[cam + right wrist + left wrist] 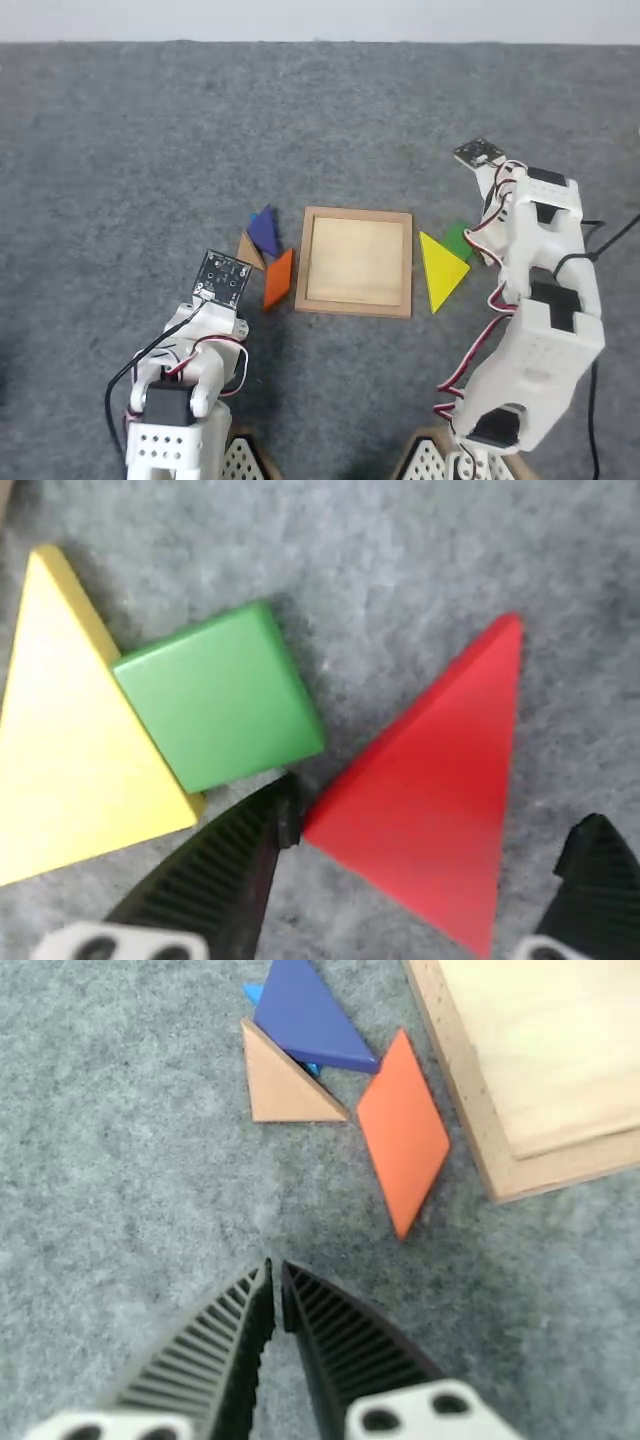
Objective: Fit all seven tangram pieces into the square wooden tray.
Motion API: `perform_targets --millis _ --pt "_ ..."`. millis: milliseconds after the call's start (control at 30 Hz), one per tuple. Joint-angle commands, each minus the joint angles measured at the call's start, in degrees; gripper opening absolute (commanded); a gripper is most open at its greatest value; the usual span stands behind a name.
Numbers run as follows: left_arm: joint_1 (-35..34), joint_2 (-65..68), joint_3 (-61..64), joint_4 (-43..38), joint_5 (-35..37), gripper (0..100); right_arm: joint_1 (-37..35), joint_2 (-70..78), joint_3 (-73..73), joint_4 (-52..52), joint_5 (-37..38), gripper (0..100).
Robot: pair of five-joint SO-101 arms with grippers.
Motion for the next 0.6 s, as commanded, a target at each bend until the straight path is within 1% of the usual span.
perform_targets --millis 0,200,233,400,500,567 --pt "-0.18 -0.97 -0.66 0.18 0.44 2 1.80 0.04 -0.97 2.68 1.67 39.1" --pt "-0.18 -0.97 -0.66 0.18 0.44 2 2.59 0.04 -0.79 3.03 1.23 18.4" --pt "-0.18 -0.97 -0.66 0.18 0.44 2 2.59 0.04 -0.79 3.03 1.23 17.0" --pt "-0.18 -0.97 -0.66 0.18 0.44 2 2.51 0.04 -0.79 3.56 1.14 16.9" --pt "-0.18 -0.97 -0.66 0.18 0.44 2 2.51 -0.40 -0.79 4.18 0.97 12.6" --pt "-0.18 -0.97 -0.66 0.18 0.44 2 2.77 -0.48 -0.79 4.18 -0.97 9.0"
